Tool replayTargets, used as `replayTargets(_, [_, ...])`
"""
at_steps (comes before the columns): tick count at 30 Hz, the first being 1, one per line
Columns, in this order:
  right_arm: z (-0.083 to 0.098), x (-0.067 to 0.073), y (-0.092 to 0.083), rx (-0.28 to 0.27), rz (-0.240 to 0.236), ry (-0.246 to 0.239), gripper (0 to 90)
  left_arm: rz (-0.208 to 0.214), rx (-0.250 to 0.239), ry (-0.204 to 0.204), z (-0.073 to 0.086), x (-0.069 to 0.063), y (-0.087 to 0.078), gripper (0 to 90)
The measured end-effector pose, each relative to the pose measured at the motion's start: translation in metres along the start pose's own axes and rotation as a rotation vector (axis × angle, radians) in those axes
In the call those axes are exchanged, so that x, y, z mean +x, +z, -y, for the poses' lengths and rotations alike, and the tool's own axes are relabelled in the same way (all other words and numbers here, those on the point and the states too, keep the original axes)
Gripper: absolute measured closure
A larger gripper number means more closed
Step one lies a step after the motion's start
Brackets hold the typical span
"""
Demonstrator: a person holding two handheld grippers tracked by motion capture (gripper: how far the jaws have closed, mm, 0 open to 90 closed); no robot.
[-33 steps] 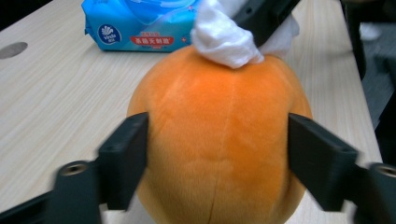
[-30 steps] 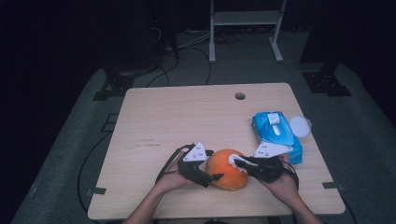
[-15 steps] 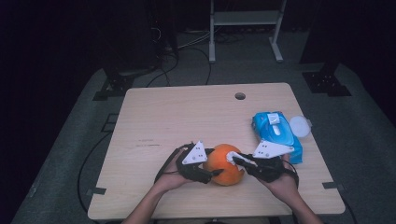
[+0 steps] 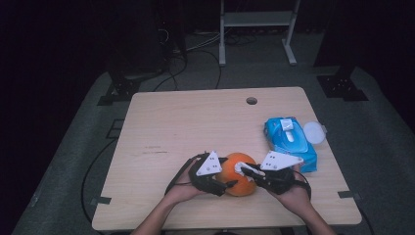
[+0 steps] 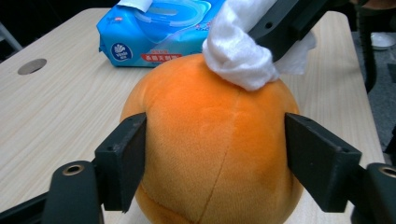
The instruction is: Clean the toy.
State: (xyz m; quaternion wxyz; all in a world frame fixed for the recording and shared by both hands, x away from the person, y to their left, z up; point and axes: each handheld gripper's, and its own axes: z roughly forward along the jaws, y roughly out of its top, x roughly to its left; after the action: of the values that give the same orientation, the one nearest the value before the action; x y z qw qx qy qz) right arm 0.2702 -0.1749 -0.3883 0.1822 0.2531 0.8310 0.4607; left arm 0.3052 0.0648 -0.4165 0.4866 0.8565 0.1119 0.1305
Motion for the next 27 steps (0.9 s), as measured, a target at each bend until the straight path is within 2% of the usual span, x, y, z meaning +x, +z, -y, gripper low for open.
replayTargets(1, [0.002,-0.002,0.0,0.007,-0.002,0.01,80.5,0.006,-0.01,-0.033,0.001,0.003,0.0,18.3])
replayTargets(2, [0.004,-0.004,-0.001,0.016,-0.002,0.026,80.6,0.02,-0.016,-0.086,0.002,0.008,0.0,13.4])
replayTargets(3, [0.005,-0.006,-0.001,0.016,-0.006,0.037,80.6,0.036,-0.013,-0.15,0.004,0.012,0.0,8.6])
replayTargets(5, [0.007,-0.009,-0.002,0.014,-0.008,0.062,80.7,0.047,0.003,-0.234,0.009,0.02,0.003,4.5])
replayTargets(7, [0.007,-0.01,-0.001,0.016,-0.001,0.061,80.7,0.11,-0.003,-0.291,0.015,0.025,0.006,6.9])
replayTargets(8, [0.007,-0.01,-0.001,0.017,0.001,0.058,80.7,0.12,-0.004,-0.293,0.016,0.025,0.007,13.2])
replayTargets(10, [0.005,-0.008,-0.001,0.023,0.016,0.043,80.7,0.1,-0.014,-0.256,0.013,0.021,0.005,22.1])
replayTargets(12, [0.002,-0.004,-0.003,0.009,0.026,0.032,80.8,0.057,-0.019,-0.187,0.007,0.012,0.004,28.7])
replayTargets(14, [-0.004,0.005,-0.005,-0.004,0.036,-0.01,80.8,0.028,-0.012,-0.127,0.0,0.003,0.004,30.2])
replayTargets(16, [-0.009,0.014,-0.005,-0.019,0.012,-0.018,80.8,0.001,0.008,-0.039,-0.006,-0.008,0.005,30.2])
replayTargets(19, [-0.015,0.026,-0.004,-0.02,-0.006,-0.06,80.7,-0.015,0.025,0.044,-0.01,-0.017,0.007,29.6])
replayTargets(20, [-0.014,0.027,-0.004,-0.017,-0.001,-0.07,80.7,-0.016,0.028,0.052,-0.009,-0.016,0.006,29.4])
replayTargets(22, [-0.013,0.022,-0.006,-0.015,0.021,-0.073,80.7,-0.011,0.019,0.034,-0.006,-0.014,0.007,29.5])
replayTargets(25, [-0.007,0.004,-0.014,-0.009,0.064,-0.034,80.6,0.001,0.011,0.028,-0.003,-0.012,0.007,28.9])
replayTargets(27, [-0.001,-0.008,-0.016,-0.002,0.077,0.0,80.7,0.014,0.008,0.008,-0.002,-0.01,0.008,27.0])
